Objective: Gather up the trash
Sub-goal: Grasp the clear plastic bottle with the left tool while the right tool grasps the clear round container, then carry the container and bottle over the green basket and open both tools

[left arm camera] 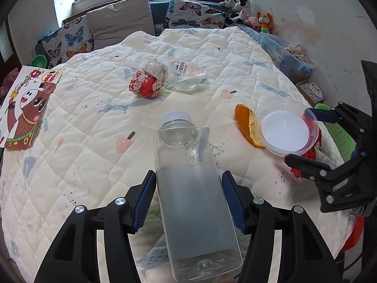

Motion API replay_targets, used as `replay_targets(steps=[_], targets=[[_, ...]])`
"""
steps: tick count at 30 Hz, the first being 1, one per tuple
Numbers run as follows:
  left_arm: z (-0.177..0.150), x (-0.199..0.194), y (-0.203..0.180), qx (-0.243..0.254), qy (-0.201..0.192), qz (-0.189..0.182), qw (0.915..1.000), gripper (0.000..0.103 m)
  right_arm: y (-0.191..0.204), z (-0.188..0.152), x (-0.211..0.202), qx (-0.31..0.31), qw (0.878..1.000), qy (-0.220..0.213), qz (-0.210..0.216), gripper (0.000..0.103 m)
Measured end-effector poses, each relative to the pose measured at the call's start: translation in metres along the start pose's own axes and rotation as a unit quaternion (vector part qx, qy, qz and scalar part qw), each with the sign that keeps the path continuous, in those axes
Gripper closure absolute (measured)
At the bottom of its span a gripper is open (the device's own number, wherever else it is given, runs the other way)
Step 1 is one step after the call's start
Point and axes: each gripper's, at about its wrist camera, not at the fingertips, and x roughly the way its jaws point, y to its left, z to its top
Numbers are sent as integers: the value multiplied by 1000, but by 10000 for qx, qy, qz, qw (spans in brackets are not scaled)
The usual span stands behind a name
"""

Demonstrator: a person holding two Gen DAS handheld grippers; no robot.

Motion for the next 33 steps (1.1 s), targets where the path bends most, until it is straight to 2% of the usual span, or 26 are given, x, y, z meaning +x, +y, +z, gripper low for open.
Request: replay_targets(steps=[4, 12, 18, 20, 27, 33], targets=[[1, 4, 2, -107, 65, -52, 9999, 46, 0, 3, 12, -19, 9999, 79, -104, 10], [6, 4, -3, -121, 61, -128, 9998, 34, -2, 4, 15, 27, 9999, 44, -150, 10], [9, 8, -4, -123, 70, -93, 9999, 34, -3, 6, 18, 86, 9998, 58, -156, 11], [11, 9, -2, -170, 87, -100, 9998, 34, -4, 5, 16, 136, 9998, -12, -154, 14], [13, 16, -3, -173, 105, -15, 9998, 33, -12, -2, -5, 466, 9983, -341, 28, 14], [13, 20, -3, -142, 72, 114, 9998, 50, -20, -13, -32, 783, 9943, -670, 274, 14]])
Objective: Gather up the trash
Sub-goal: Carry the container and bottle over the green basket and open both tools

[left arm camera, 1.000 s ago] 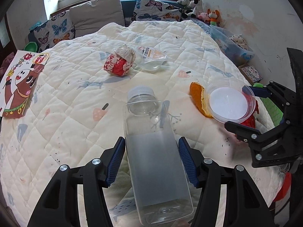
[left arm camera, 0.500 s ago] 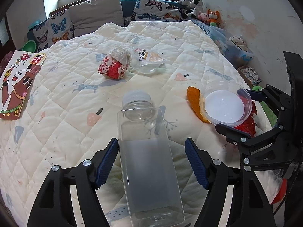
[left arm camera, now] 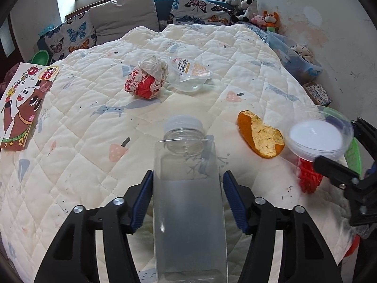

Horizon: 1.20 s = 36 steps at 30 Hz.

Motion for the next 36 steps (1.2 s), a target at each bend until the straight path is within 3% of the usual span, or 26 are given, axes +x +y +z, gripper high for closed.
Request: replay_targets(steps=[11, 19, 28, 36], targets=[[-6, -12, -14, 73, -90, -310, 9995, 51, -7, -13, -49, 311, 9984, -474, 32, 15], [-4, -41, -48, 324, -312, -696, 9966, 51, -42, -40, -79, 778, 9948, -560, -345, 17], [10, -54, -120, 811, -422, -1158, 9891, 51, -106, -87, -104, 1474, 9834, -452, -962, 17], [25, -49, -188, 1178, -338, -1542, 9804, 51, -163, -135, -122, 2146, 9647, -280, -1503, 17]])
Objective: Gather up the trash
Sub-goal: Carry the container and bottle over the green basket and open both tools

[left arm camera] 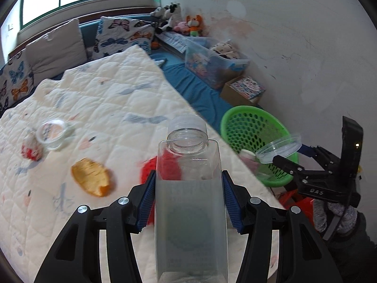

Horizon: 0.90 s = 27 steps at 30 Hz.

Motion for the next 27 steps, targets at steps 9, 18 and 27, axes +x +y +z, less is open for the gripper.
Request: replay_targets(steps=[9, 18, 27], targets=[[27, 32, -55, 407, 65, -192, 9990, 51, -48, -16, 4, 385, 9985, 114, -373, 16], [46, 64, -97, 616, 201, -499, 9966, 51, -69, -25, -11, 550, 9974, -19, -456, 12], [51, 103, -126, 697, 573, -649, 9938, 50, -75, -37, -33, 538, 9968, -192, -563, 12]])
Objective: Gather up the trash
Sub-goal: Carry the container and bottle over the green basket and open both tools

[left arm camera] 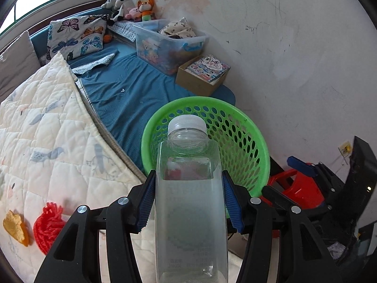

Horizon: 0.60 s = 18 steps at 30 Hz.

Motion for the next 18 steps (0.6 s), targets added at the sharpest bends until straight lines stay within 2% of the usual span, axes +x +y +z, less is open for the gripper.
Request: replay_targets(steps=[12, 18], targets=[[3, 35, -11, 17, 311, -43, 9995, 50, -5, -8, -11, 96, 9999, -75, 62, 12], [4, 31, -12, 29, 219, -91, 9997, 50, -4, -10, -9, 116, 9999, -36, 53, 12]])
